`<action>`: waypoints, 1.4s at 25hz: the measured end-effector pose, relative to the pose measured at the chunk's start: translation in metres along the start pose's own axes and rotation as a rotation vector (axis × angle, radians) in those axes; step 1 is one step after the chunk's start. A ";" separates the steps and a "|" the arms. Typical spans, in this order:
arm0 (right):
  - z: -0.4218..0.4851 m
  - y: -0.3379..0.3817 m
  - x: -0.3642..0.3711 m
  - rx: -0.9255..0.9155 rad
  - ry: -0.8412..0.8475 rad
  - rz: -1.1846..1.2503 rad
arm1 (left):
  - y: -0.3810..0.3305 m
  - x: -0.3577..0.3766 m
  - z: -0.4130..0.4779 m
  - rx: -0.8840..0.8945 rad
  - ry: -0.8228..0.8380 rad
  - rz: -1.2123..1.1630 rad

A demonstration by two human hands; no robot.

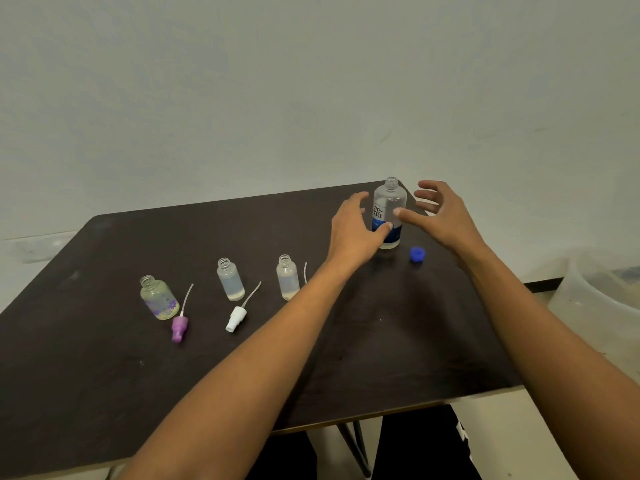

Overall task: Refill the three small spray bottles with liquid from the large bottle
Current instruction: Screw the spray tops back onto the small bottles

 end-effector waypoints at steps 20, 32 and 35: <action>-0.151 0.039 0.056 -0.341 0.128 -0.251 | 0.021 -0.141 -0.134 0.046 -0.213 -0.015; -0.139 0.036 0.154 -0.835 0.484 -0.798 | 0.074 -0.126 -0.118 -0.097 -0.108 0.071; -0.132 0.033 0.158 -0.832 0.511 -0.808 | 0.076 -0.125 -0.117 -0.108 -0.066 0.102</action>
Point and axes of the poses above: each hand's wrist, its own z-axis towards the middle knuckle, its own x-axis out of the palm, y = z × x, the point moved 5 cm from there along z, towards the middle knuckle, and after that the axes turned 8 degrees about x, right-handed, at the moved point
